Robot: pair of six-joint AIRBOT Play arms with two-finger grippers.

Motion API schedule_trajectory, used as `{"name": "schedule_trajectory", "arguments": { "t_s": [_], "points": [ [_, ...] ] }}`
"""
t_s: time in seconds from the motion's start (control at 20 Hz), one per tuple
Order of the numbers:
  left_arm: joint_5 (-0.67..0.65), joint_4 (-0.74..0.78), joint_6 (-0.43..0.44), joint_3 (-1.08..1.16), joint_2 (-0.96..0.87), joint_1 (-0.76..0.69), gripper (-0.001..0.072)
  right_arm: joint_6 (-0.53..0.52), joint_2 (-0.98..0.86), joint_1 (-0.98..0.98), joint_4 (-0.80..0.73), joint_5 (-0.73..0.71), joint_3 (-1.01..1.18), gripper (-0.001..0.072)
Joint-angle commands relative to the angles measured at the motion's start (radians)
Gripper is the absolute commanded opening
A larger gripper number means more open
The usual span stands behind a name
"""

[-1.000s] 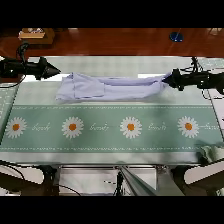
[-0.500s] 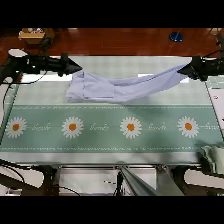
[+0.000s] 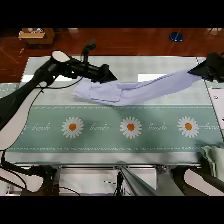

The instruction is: Fold the shirts.

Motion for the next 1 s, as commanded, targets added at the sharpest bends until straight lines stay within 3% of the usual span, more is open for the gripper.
{"name": "schedule_trajectory", "arguments": {
  "t_s": [0.0,0.3,0.65,0.9,0.95],
  "points": [
    [0.06,0.001,0.001,0.0,-0.024,-0.106,0.0021,0.055,0.098,0.0,-0.062,0.026,0.001,0.0022],
    [0.119,-0.013,-0.062,0.0,-0.119,-0.209,0.0021,0.082,0.18,0.0,-0.062,0.069,0.001,0.0022],
    [0.195,-0.257,-0.056,0.0,-0.207,-0.352,0.002,0.099,0.186,0.002,-0.062,0.076,0.001,0.0022],
    [0.278,-0.279,-0.041,0.0,-0.222,-0.462,0.002,0.1,0.186,0.002,-0.063,0.074,0.001,0.0022],
    [0.285,-0.278,0.004,0.0,-0.218,-0.455,0.0018,0.1,0.186,0.002,-0.063,0.075,0.001,0.0022]
  ]
}}
